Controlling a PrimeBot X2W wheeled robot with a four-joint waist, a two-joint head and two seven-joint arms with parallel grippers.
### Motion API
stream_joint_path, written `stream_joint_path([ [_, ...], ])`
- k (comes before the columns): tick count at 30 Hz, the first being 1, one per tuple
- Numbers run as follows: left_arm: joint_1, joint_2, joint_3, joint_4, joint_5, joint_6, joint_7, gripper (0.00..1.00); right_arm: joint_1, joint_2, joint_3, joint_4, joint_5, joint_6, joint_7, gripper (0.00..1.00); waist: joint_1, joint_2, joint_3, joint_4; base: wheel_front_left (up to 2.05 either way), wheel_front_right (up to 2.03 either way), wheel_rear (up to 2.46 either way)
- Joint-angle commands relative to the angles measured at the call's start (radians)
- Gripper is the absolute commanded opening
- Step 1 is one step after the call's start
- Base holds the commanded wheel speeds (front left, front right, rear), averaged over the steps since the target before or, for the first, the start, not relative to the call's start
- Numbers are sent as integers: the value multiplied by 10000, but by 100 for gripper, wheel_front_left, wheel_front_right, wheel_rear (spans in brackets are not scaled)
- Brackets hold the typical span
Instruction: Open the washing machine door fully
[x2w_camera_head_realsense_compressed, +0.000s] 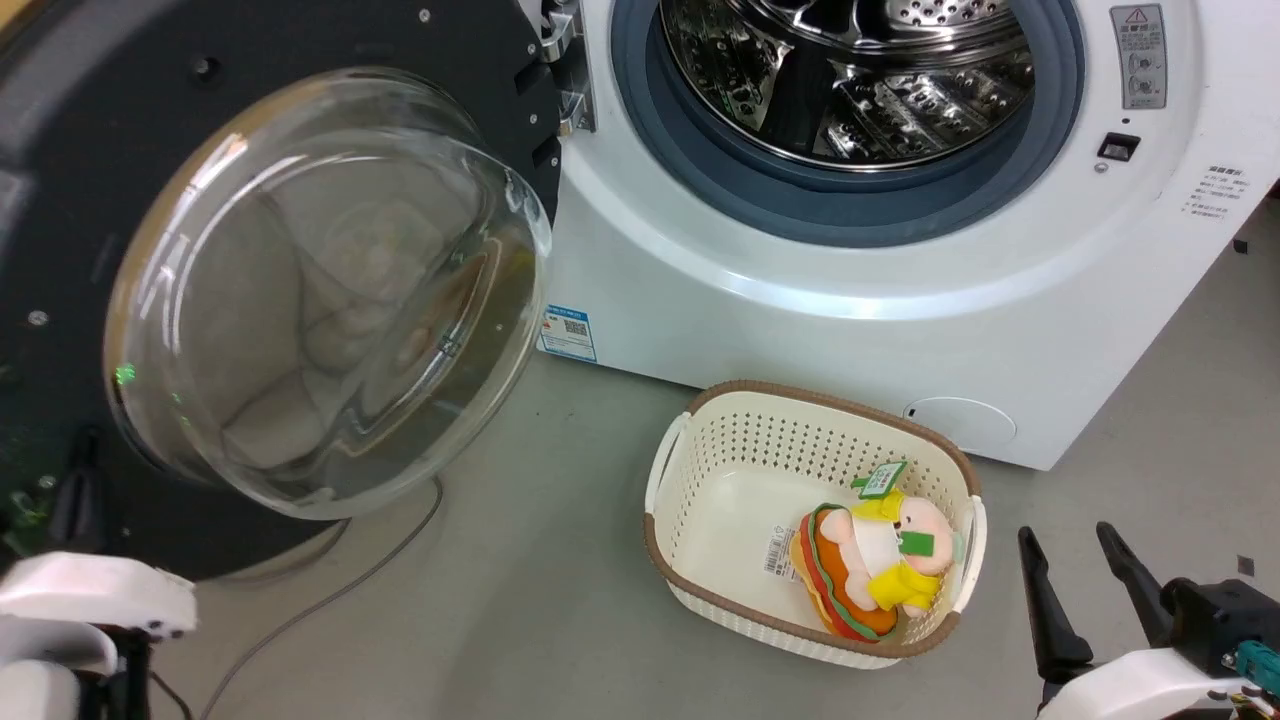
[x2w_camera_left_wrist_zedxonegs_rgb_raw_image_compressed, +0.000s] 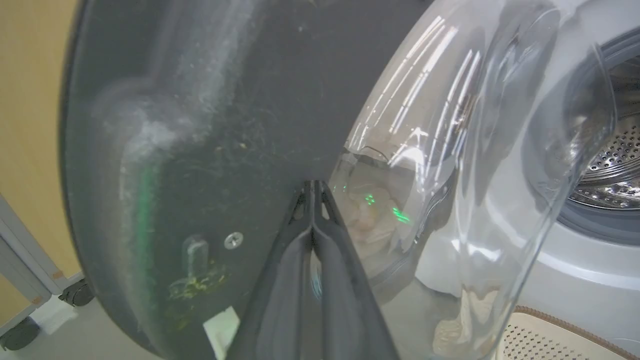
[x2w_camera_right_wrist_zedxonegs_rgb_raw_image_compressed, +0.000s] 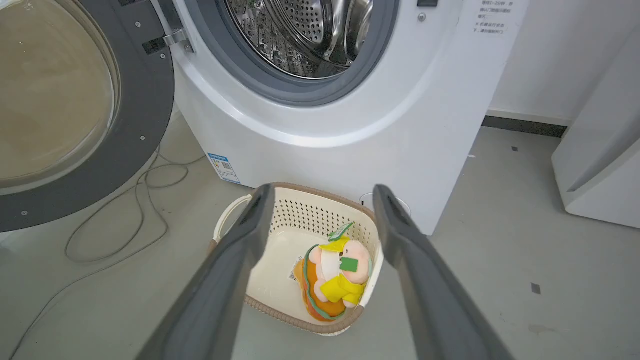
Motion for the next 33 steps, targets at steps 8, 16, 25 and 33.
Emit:
stream_joint_path([
  [8,-867,-72,1197,1071,758,-480,-53,0,-201,30,-13,-106,-161,-7,52,100,-1,0,43,-41,0,0,0],
  [16,310,-923,1939,109,1653,-493,-54,0,9,30,75,150,69,-7,-133,100,-1,0,-461,-63,0,0,0],
  [25,3084,-2600,1604,-2279,2472,-424,-54,96,257,30,100,290,-68,-7,-297,100,-1,0,-1038,-125,0,0,0],
  [33,3531,-3032,434,-3350,3056,-391,182,100,269,30,156,107,-480,-7,-255,100,-1,0,-1131,-372,0,0,0],
])
